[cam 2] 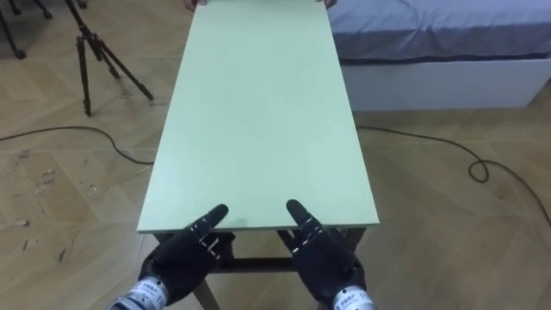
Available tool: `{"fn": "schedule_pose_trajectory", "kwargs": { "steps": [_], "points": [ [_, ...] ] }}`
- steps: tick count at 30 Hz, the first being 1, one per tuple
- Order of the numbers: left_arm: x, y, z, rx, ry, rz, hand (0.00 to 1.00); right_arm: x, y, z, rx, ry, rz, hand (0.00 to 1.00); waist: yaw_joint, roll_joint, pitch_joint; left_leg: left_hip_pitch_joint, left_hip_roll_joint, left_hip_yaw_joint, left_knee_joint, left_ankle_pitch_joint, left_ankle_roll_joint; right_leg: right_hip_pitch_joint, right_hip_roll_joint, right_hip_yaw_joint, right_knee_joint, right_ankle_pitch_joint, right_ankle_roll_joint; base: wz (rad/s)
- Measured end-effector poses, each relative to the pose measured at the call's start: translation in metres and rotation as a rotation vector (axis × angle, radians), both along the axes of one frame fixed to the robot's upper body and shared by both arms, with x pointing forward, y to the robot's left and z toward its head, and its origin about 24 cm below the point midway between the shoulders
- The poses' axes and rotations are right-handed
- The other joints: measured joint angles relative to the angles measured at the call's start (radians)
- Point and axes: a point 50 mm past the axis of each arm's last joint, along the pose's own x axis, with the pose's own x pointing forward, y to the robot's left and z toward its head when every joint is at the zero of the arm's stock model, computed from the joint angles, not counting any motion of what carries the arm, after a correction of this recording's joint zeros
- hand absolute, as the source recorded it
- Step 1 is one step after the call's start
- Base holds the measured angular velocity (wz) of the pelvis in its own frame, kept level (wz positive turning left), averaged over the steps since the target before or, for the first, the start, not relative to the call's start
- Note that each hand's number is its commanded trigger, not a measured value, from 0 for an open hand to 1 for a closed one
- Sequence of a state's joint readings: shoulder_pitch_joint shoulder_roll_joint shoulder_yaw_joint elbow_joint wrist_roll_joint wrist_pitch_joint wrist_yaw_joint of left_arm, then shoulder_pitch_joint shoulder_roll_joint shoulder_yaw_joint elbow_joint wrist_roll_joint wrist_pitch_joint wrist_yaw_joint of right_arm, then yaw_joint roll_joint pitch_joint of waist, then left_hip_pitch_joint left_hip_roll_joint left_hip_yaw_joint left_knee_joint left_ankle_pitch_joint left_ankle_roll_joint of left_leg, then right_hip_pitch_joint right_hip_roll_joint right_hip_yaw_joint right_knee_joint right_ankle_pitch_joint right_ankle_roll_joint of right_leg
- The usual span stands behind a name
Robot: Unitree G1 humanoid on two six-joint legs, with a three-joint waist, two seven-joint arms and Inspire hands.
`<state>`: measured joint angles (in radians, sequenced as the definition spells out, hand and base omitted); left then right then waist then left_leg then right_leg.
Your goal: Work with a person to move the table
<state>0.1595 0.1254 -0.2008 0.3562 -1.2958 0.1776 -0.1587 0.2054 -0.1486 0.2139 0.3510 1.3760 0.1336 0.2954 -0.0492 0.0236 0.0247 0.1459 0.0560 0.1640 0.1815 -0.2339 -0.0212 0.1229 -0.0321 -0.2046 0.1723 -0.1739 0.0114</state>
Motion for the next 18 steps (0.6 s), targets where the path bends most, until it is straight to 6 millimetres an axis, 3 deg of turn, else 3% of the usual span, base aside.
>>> {"fn": "schedule_pose_trajectory", "kwargs": {
  "steps": [18],
  "points": [
    [0.0029,-0.0015,-0.0003,-0.204,0.050,0.150,0.00,0.0045,-0.0063,0.0020,0.117,0.041,-0.152,0.00,-0.003,0.004,-0.0068,0.003,0.001,0.001,0.002,0.001,0.000,-0.001,0.000,0.002,0.006,0.001,-0.001,0.00]
  ]
}}
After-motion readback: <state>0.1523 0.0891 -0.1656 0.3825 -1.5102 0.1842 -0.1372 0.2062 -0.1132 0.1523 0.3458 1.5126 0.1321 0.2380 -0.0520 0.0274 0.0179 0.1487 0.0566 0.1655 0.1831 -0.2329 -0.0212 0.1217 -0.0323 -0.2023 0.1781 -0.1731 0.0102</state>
